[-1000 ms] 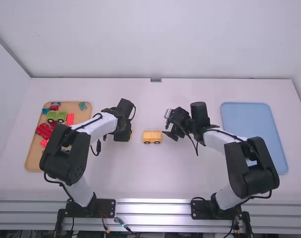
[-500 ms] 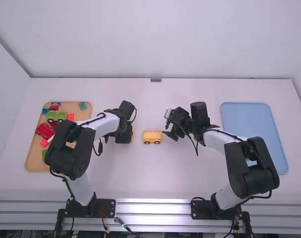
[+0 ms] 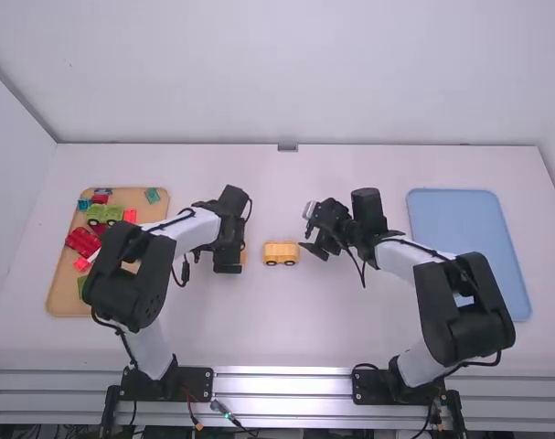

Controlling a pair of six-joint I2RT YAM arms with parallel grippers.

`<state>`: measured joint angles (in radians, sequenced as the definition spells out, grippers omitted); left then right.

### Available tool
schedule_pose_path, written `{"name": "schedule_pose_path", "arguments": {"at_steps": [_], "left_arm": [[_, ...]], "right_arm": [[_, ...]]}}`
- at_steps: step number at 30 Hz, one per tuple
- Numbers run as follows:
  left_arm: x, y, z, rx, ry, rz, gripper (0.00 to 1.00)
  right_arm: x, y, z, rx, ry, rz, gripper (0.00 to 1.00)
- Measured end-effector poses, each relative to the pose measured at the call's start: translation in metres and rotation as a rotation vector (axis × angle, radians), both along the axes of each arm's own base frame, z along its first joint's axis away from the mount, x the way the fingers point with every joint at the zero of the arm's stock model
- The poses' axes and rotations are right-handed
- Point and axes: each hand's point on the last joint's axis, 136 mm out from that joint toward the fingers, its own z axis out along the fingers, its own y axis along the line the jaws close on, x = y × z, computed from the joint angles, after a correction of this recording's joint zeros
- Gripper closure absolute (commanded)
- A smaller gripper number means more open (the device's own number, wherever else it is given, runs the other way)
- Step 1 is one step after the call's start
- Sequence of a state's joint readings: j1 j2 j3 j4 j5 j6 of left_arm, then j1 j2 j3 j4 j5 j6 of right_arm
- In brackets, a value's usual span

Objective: Assemble lego blocks to make yellow taxi

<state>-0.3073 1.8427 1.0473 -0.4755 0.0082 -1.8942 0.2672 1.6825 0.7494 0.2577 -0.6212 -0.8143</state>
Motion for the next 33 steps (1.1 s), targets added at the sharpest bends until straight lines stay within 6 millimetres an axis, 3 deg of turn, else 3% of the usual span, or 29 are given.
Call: {"name": "schedule_pose_path", "arguments": {"at_steps": [5,8,13,14,15,25,26,29,33], "left_arm": [[0.008,0.003,0.005,-0.011,-0.036,-0.131,0.01],[0.017,0.010,0.022,0.011,-0.089,-0.295,0.01],[0.065,0.013,0.076,0.181,-0.312,-0.838,0.01],[0.067,0.013,0.079,0.194,-0.323,-0.868,0.01],[0.074,0.012,0.090,0.254,-0.364,-1.013,0.01],[0.086,0.012,0.098,0.586,-0.423,-1.748,0.01],[0.086,0.012,0.098,0.601,-0.421,-1.779,0.01],[0.077,0.011,0.093,0.668,-0.396,-2.082,0.01],[0.023,-0.009,0.080,0.483,-0.561,-2.645,0.01]], "right_arm": [[0.000,0.000,0.000,0.000,-0.002,0.001,0.01],[0.000,0.000,0.000,0.000,0.000,0.000,0.01],[0.000,0.000,0.000,0.000,0.000,0.001,0.01],[0.000,0.000,0.000,0.000,-0.001,0.001,0.01],[0.000,0.000,0.000,0.000,0.000,0.000,0.01],[0.000,0.000,0.000,0.000,-0.001,0.000,0.01],[0.000,0.000,0.000,0.000,0.000,0.000,0.01],[0.000,0.000,0.000,0.000,0.000,0.000,0.01],[0.000,0.000,0.000,0.000,0.001,0.000,0.01]]}}
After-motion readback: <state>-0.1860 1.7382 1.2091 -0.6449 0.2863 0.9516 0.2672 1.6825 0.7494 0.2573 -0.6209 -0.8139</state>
